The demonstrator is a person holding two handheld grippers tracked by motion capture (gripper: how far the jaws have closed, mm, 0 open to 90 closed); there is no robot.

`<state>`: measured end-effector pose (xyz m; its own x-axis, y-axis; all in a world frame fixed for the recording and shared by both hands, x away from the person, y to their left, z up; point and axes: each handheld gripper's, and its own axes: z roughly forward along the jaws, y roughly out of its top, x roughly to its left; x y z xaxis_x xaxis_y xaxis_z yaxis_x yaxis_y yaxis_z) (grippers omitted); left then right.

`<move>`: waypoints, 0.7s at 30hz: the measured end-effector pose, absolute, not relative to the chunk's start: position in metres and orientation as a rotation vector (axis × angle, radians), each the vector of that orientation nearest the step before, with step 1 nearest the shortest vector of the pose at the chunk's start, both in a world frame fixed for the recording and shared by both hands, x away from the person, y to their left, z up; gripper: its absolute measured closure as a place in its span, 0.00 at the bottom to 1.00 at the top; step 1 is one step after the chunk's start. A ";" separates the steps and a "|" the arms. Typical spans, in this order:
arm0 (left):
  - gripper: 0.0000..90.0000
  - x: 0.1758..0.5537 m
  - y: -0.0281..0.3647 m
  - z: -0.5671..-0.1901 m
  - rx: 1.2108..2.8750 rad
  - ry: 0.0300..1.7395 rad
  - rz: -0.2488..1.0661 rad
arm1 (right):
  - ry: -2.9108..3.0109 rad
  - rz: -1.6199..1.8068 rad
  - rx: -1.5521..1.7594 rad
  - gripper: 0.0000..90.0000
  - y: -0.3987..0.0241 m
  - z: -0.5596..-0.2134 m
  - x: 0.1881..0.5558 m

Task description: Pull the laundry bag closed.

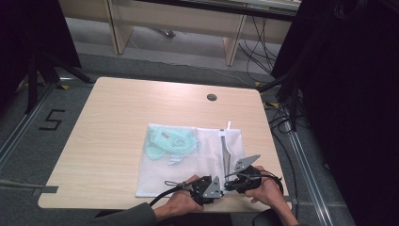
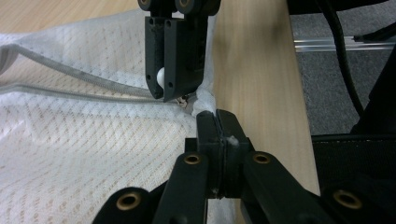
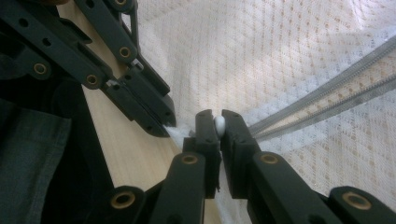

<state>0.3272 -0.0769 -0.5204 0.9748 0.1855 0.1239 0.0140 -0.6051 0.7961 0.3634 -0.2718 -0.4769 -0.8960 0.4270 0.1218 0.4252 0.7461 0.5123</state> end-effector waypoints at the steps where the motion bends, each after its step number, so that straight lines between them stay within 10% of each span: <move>1: 0.99 0.328 -0.077 -0.520 2.220 0.137 0.232 | 2.934 0.860 0.717 0.96 -0.272 -0.477 0.364; 21: 0.97 0.331 -0.078 -0.518 2.207 0.133 0.266 | 2.926 0.935 0.800 0.96 -0.274 -0.473 0.364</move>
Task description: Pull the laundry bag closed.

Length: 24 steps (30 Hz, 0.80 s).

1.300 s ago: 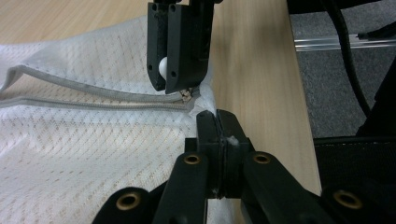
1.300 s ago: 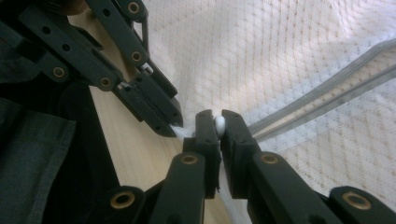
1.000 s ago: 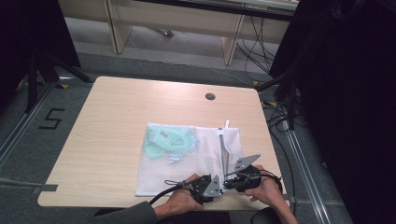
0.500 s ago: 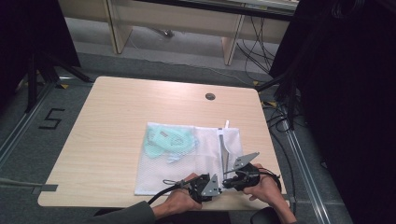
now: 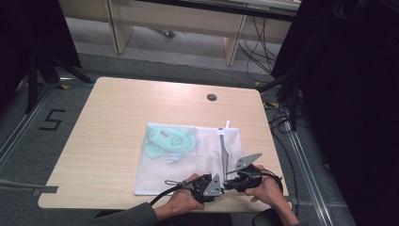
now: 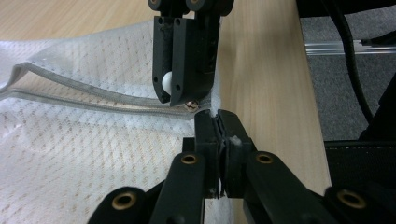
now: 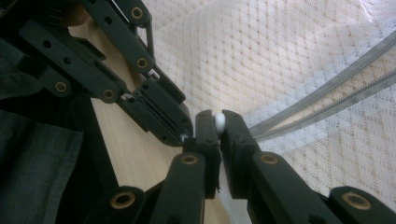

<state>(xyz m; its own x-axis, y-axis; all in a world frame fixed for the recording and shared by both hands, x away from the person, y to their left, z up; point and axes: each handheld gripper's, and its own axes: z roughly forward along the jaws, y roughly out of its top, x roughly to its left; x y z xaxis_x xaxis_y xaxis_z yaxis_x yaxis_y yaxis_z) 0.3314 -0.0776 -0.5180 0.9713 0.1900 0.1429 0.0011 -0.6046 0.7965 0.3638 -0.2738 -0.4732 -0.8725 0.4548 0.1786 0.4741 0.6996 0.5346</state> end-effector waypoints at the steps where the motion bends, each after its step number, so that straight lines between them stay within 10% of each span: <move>1: 0.97 0.331 -0.077 -0.518 2.205 0.140 0.260 | -2.866 -0.916 -0.783 0.96 -0.274 -0.473 0.364; 24: 1.00 0.328 -0.073 -0.514 2.201 0.191 0.142 | -2.956 -0.856 -0.730 0.96 -0.266 -0.480 0.377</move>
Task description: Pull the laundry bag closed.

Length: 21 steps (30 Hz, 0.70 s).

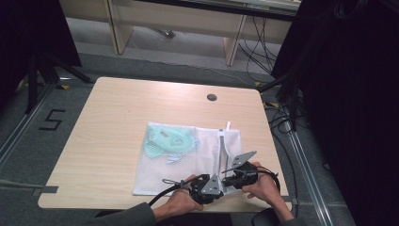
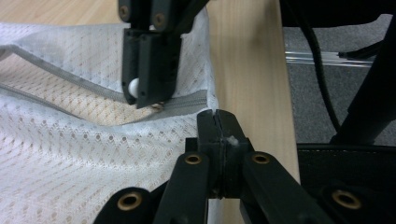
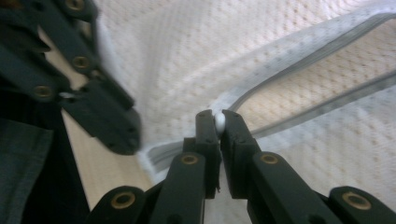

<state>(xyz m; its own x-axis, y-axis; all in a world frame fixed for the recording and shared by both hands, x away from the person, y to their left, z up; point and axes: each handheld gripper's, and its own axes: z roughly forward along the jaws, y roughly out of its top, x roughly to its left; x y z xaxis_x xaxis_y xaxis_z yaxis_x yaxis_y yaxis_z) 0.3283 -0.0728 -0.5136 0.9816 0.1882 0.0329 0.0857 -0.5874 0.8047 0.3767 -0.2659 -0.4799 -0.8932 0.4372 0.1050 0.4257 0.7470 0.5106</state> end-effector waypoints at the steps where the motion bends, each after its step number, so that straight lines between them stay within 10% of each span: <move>1: 1.00 0.328 -0.073 -0.513 2.206 0.183 0.142 | 2.923 0.844 0.723 0.96 -0.266 -0.479 0.378; 21: 1.00 0.326 -0.073 -0.513 2.188 0.210 0.109 | 2.894 0.837 0.711 0.96 -0.261 -0.477 0.388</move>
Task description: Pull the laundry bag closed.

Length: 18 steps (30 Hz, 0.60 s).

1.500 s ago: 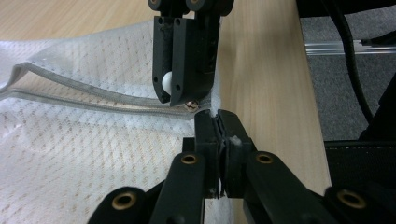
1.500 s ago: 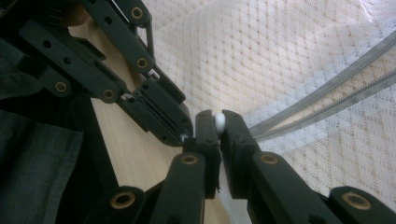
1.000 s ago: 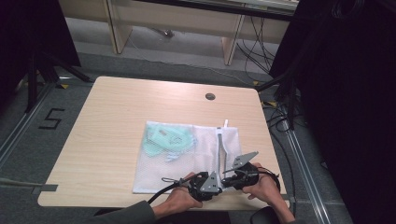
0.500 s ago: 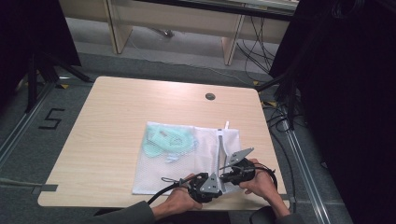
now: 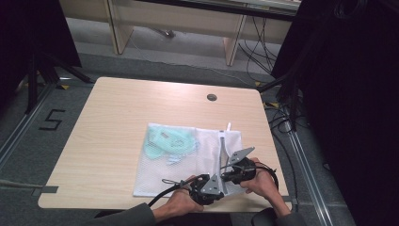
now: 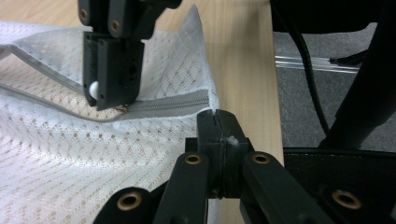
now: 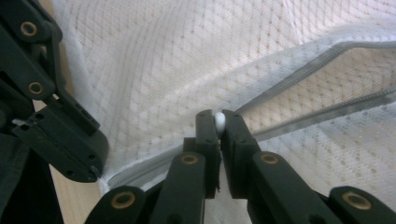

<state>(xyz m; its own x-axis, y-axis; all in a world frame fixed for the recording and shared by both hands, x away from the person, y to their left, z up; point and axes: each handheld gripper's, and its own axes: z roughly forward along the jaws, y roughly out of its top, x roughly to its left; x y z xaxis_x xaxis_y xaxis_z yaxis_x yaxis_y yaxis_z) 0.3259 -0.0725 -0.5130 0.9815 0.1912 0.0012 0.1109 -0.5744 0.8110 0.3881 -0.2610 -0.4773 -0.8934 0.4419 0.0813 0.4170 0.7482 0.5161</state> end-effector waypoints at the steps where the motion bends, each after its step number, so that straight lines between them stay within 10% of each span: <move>1: 1.00 0.326 -0.073 -0.513 2.188 0.210 0.113 | 2.889 0.836 0.707 0.96 -0.261 -0.477 0.389; 18: 1.00 0.325 -0.069 -0.512 2.188 0.215 0.097 | 2.861 0.818 0.704 0.96 -0.260 -0.476 0.403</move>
